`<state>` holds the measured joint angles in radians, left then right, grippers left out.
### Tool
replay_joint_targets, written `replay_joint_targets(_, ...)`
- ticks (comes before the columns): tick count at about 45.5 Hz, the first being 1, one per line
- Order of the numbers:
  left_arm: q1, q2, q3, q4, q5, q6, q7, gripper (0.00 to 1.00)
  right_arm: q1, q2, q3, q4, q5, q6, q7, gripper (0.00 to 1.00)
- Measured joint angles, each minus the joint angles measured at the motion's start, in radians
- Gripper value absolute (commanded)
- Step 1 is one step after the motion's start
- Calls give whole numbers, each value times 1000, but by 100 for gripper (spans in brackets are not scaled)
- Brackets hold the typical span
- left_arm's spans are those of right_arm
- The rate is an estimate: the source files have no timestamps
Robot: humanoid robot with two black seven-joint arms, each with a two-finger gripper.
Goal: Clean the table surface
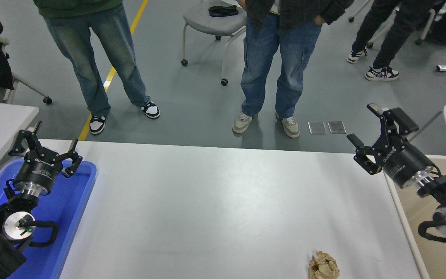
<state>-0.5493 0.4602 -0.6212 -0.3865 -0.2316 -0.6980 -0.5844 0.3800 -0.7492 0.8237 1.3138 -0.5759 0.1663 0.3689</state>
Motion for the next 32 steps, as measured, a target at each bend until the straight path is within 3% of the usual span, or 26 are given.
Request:
replay_joint_targets(11,0,0,0,0,0,0,0,100,-2,-103,-53,144,-329,-2,-23,99)
replay_joint_targets(32,-1,0,0,0,0,0,0,100,74,-175,-243,258,-901,-20,-30,98)
